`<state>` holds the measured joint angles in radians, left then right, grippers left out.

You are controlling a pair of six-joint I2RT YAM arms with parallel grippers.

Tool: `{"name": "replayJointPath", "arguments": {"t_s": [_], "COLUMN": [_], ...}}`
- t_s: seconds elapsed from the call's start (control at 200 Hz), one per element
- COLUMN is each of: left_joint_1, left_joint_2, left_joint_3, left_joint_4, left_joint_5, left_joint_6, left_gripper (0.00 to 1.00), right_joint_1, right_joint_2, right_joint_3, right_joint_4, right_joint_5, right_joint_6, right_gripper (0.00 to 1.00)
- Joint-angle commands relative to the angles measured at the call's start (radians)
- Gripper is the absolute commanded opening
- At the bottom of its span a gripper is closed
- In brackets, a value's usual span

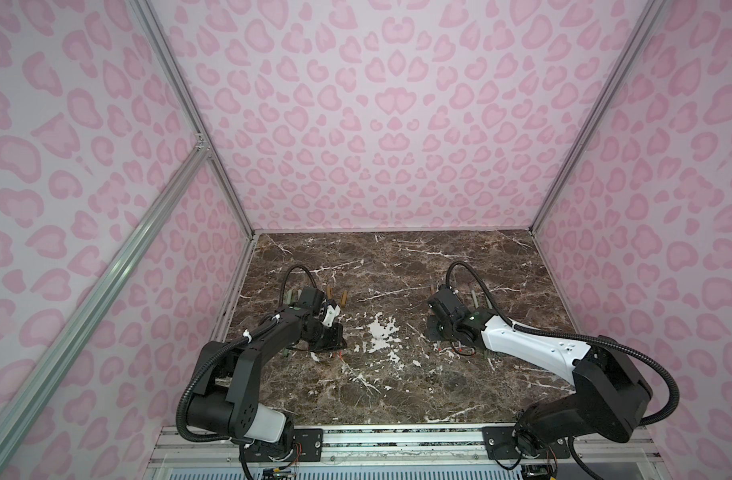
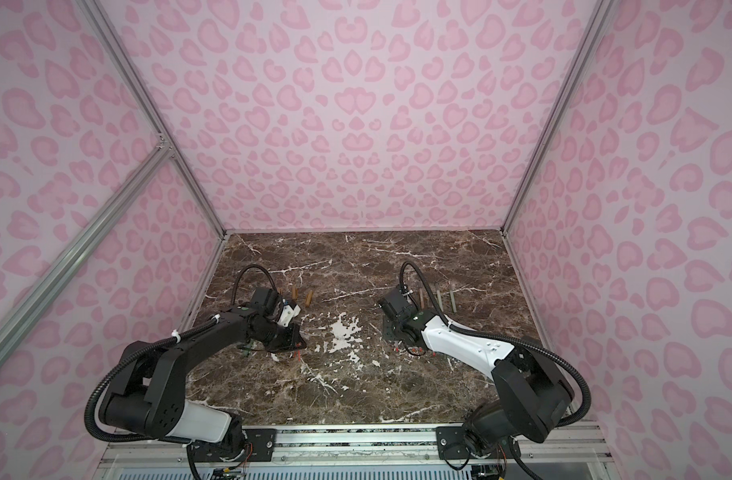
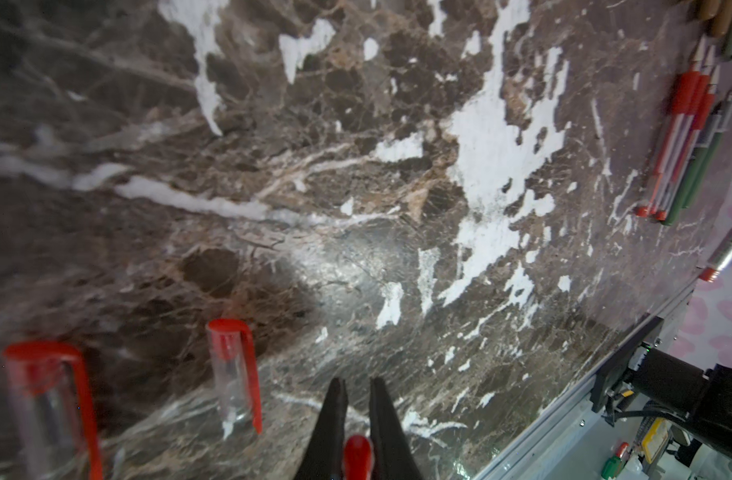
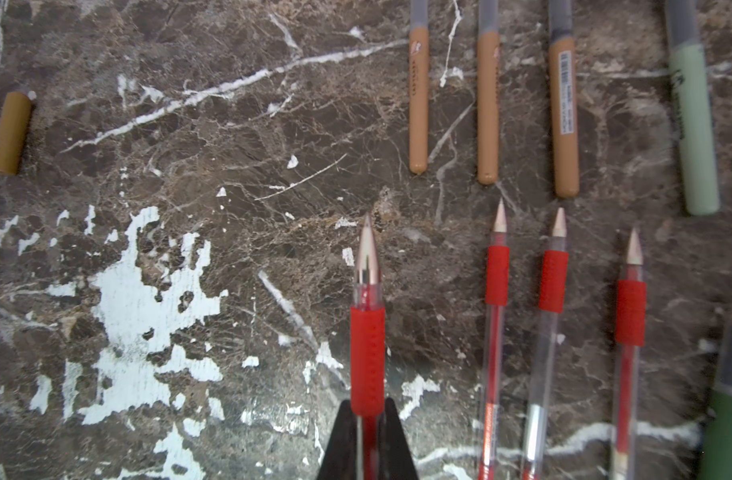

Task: Open the pen caps
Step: 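Lower the red cap by the red caps while the right lowers the pen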

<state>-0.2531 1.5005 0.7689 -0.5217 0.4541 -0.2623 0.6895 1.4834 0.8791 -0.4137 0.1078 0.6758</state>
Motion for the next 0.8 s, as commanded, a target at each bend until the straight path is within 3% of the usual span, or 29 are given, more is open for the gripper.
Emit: {"name": "replayJointPath", "arguments": {"t_s": [0.0, 0.105, 0.345, 0.575, 0.77, 0.795], "left_joint_1": [-0.002, -0.009, -0.028, -0.032, -0.032, -0.032], "left_joint_2": [0.029, 0.074, 0.120, 0.095, 0.019, 0.004], "left_joint_3": [0.024, 0.038, 0.065, 0.070, 0.095, 0.101], "left_joint_4": [0.012, 0.009, -0.019, -0.031, -0.053, -0.054], "left_joint_5": [-0.062, -0.060, -0.090, -0.102, -0.120, -0.122], "left_joint_6": [-0.018, -0.034, -0.038, -0.042, -0.028, -0.022], "left_gripper": [0.03, 0.05, 0.19, 0.32, 0.35, 0.41], "right_joint_1": [-0.012, -0.032, -0.067, -0.099, -0.119, -0.122], "right_joint_2": [0.012, 0.033, 0.086, 0.132, 0.165, 0.172], "right_joint_3": [0.001, 0.005, 0.020, 0.032, 0.039, 0.043], "right_joint_4": [0.001, 0.003, 0.000, 0.006, 0.014, 0.014], "right_joint_5": [0.012, 0.004, -0.005, -0.017, -0.017, -0.020], "right_joint_6": [-0.011, -0.026, -0.048, -0.067, -0.076, -0.077], "right_gripper": [0.00, 0.00, 0.00, 0.03, 0.05, 0.05]}}
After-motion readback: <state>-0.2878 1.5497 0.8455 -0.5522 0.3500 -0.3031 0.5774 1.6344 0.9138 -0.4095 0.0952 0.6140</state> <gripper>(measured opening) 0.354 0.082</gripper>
